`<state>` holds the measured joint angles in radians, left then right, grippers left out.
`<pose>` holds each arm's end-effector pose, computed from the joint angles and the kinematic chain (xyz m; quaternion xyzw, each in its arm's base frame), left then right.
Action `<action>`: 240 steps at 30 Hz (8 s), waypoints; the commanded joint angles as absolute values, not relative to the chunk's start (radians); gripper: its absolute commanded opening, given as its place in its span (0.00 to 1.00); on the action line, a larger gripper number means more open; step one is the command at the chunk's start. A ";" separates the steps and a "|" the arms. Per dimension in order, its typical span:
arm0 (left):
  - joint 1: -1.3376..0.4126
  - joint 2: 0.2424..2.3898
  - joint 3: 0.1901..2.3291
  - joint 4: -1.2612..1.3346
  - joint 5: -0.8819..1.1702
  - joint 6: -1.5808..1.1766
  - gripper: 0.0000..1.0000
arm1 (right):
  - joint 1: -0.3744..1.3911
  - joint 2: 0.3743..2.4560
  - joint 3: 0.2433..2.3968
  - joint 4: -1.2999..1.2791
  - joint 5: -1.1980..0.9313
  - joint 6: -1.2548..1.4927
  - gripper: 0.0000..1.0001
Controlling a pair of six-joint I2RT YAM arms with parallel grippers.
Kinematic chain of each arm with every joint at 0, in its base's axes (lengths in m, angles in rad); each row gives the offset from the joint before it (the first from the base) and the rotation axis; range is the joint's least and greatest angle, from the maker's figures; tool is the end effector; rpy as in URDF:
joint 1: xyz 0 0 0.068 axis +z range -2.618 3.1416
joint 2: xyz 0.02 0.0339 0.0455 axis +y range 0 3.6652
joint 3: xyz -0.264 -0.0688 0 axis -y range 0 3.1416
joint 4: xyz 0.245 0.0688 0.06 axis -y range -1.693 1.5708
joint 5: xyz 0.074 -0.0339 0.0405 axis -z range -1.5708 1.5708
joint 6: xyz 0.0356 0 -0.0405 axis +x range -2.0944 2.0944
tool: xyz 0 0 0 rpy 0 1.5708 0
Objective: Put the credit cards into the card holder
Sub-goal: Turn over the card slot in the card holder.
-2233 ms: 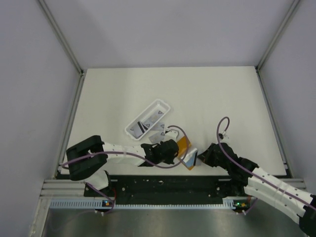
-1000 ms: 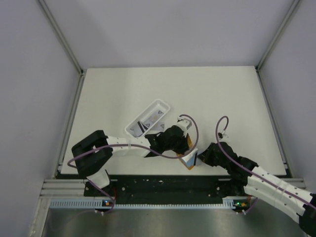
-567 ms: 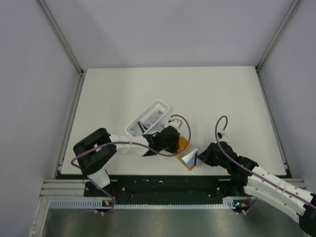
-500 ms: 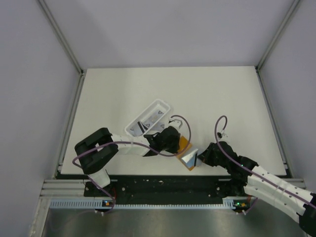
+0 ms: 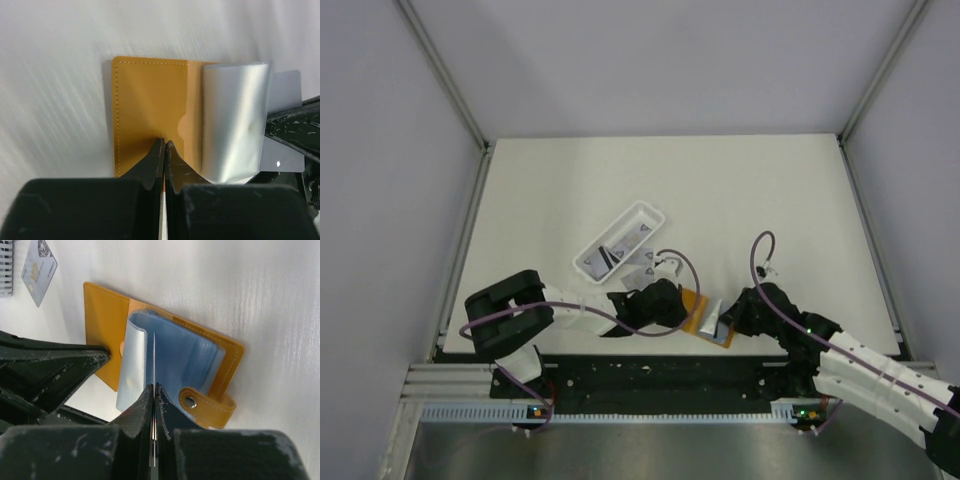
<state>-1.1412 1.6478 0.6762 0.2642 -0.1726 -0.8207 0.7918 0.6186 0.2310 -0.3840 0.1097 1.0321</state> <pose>0.1351 -0.2801 0.1374 0.1088 0.8990 -0.3029 0.2969 0.0961 0.0918 0.1533 0.1314 0.9106 0.2762 0.2778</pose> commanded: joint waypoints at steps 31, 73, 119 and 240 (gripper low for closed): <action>-1.232 1.501 0.618 0.062 -0.261 -0.965 0.00 | 0.801 0.871 0.192 -0.049 -0.012 1.017 0.00; -1.249 1.657 0.733 0.091 -0.190 -0.890 0.00 | 0.801 0.571 0.356 -0.461 0.097 0.970 0.00; -1.275 1.864 1.058 0.136 -0.048 -0.747 0.00 | 0.799 0.577 0.351 -0.696 0.216 0.982 0.00; -1.238 1.759 0.727 0.192 -0.149 -0.850 0.00 | 0.802 0.327 0.238 -0.571 0.258 1.081 0.00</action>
